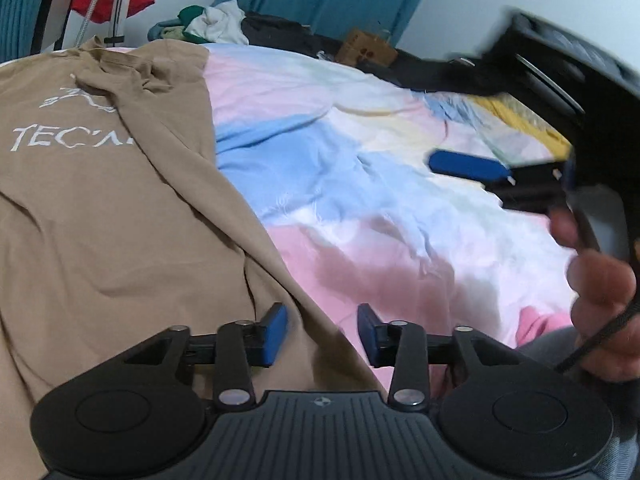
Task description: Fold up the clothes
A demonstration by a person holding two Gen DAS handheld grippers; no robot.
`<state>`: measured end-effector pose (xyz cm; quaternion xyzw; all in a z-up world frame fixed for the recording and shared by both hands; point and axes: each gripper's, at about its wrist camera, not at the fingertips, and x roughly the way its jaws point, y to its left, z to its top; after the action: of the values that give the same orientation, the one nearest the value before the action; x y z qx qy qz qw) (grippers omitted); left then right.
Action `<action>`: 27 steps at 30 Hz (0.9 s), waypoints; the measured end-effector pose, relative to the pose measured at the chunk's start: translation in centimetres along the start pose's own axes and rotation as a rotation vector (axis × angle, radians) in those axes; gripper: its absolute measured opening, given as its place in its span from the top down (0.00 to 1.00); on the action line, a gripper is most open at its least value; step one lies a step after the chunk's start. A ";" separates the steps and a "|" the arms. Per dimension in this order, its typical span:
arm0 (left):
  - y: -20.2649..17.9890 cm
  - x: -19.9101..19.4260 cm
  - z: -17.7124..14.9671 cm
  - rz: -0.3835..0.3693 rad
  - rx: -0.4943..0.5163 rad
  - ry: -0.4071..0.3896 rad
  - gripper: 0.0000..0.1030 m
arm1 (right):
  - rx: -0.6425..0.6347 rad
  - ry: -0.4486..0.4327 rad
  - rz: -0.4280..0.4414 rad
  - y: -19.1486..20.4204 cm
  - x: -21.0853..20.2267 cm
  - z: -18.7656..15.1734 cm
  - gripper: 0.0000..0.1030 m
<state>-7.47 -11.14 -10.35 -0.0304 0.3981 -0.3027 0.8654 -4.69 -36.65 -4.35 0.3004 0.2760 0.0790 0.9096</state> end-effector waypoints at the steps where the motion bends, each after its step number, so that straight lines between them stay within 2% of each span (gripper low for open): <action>1: 0.1 0.3 0.0 0.008 0.000 0.004 0.83 | -0.011 0.024 -0.022 0.1 0.8 -0.1 0.23; 2: 0.4 0.6 0.0 0.013 -0.005 0.009 0.94 | -0.024 0.048 -0.049 0.2 1.6 -0.2 0.23; 4: 1.0 0.3 0.3 -0.004 -0.027 0.006 0.98 | -0.042 0.085 -0.095 0.3 2.7 -0.3 0.23; 9: 3.1 -4.1 2.2 -0.097 -0.108 -0.019 0.98 | -0.023 0.087 -0.090 0.2 2.1 -0.7 0.23; 11: 5.1 -6.2 3.1 -0.139 -0.174 -0.001 0.98 | -0.018 0.091 -0.090 0.1 1.8 -0.8 0.23; 14: 8.8 -8.6 3.6 -0.150 -0.269 0.042 0.98 | -0.017 0.115 -0.091 0.1 2.1 -0.9 0.23; 16: 11.4 -9.7 3.6 -0.133 -0.328 0.068 0.98 | -0.025 0.129 -0.089 0.4 2.5 -1.1 0.23; 21: 16.2 -9.5 2.2 0.019 -0.386 0.126 0.98 | -0.031 0.161 -0.052 0.8 3.1 -1.3 0.23; 23: 16.5 -8.9 1.7 0.071 -0.360 0.132 0.99 | -0.034 0.173 -0.038 0.9 3.3 -1.5 0.23; 24: 16.3 -8.6 1.5 0.074 -0.343 0.136 0.99 | -0.035 0.178 -0.032 1.0 3.4 -1.5 0.23; 27: 14.6 -8.0 1.3 -0.015 -0.307 0.131 0.91 | -0.035 0.189 -0.027 1.2 3.7 -1.6 0.23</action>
<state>-3.23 4.86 -8.39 -0.1454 0.4952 -0.2459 0.8205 -2.47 -33.75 -6.35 0.2718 0.3633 0.0994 0.8856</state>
